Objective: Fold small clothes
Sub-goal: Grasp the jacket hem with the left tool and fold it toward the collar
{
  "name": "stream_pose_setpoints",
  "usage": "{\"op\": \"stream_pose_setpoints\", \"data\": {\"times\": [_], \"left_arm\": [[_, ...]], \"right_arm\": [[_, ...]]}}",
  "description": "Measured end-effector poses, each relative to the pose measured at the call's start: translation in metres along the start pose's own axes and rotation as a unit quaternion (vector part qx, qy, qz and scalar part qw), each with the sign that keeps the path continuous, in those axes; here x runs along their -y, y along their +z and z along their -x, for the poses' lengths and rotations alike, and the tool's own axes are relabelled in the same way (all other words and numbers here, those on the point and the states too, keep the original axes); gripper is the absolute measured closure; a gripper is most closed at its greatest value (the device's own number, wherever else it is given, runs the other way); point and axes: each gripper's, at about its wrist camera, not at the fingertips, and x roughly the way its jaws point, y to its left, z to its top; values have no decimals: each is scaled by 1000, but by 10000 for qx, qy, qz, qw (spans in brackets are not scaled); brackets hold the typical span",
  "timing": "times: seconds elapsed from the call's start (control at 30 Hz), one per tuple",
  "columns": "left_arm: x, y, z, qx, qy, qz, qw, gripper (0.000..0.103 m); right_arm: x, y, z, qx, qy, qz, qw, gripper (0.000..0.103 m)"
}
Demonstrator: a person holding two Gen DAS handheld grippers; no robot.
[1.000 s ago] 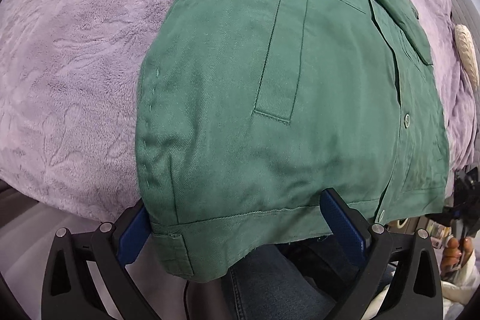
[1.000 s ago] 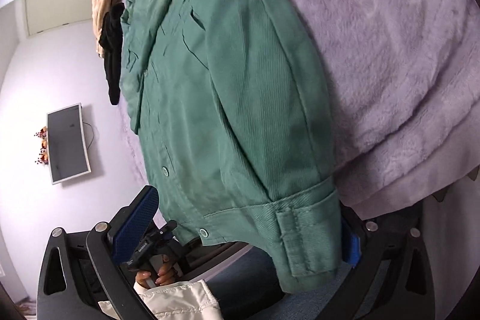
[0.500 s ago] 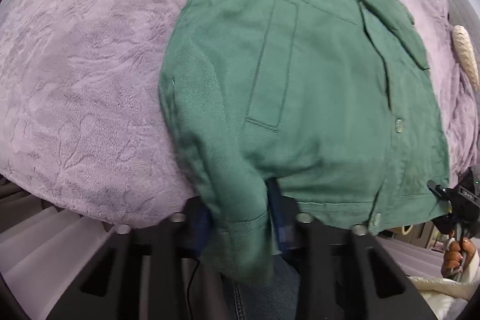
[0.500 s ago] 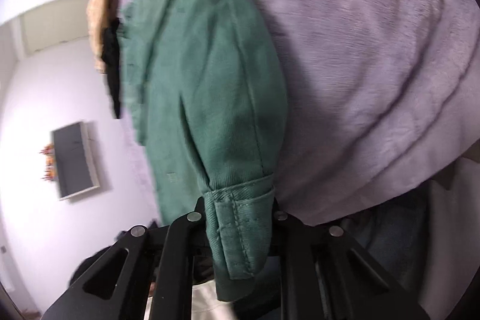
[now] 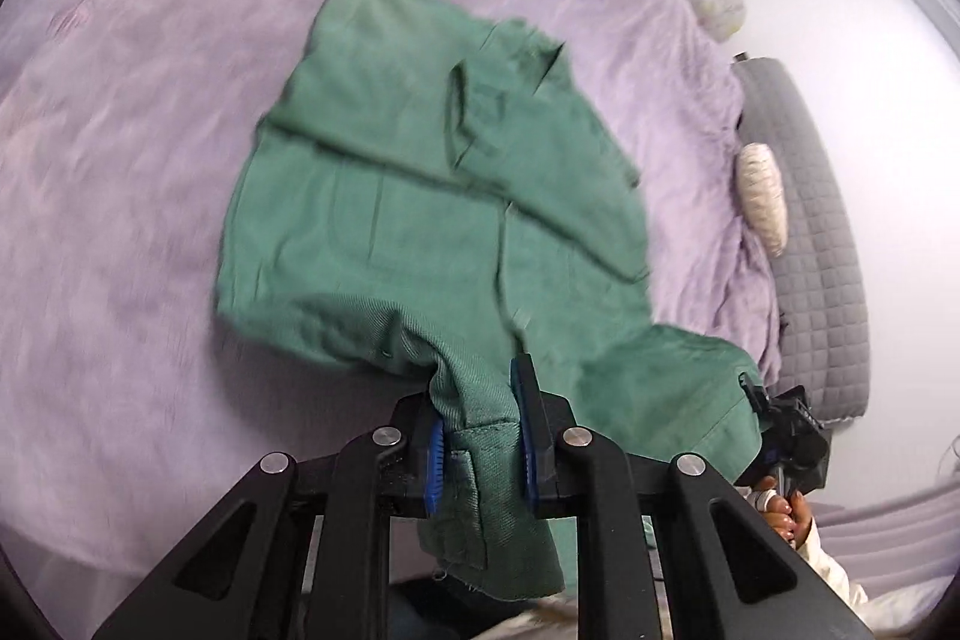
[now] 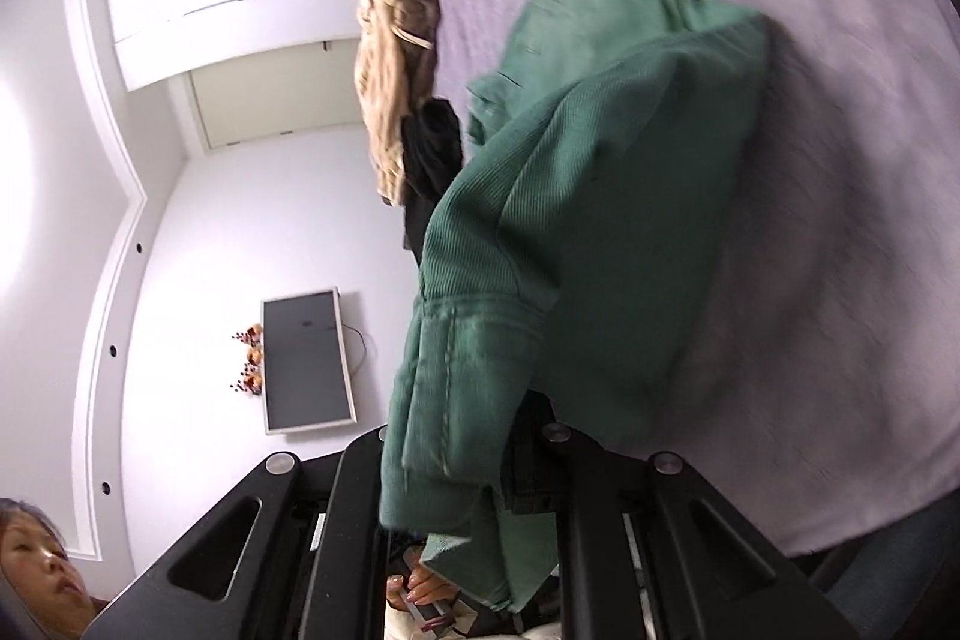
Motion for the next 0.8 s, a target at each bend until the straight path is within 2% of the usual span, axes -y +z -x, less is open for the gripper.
{"op": "stream_pose_setpoints", "data": {"times": [0.1, 0.23, 0.4, 0.53, 0.67, 0.8], "left_arm": [[4, 48, 4, 87, -229, -161, 9996, 83], [10, 100, 7, 226, -263, -382, 9987, 83], [17, 154, 0, 610, -96, -357, 9975, 83], [14, 189, -22, 810, 414, -160, 9957, 83], [0, 212, -62, 734, 968, -57, 9926, 82], [-26, 234, -111, 527, 1593, 141, 9857, 82]], "right_arm": [[-22, 19, -16, 128, 86, 191, 9997, 89], [-46, 59, -43, 120, 71, 399, 9991, 89], [-51, 122, -88, -77, -73, 322, 9994, 89], [-32, 174, -133, -279, -472, 20, 9985, 89], [3, 220, -176, -387, -1059, -178, 9935, 88], [37, 246, -205, -354, -1471, -401, 9877, 85]]}}
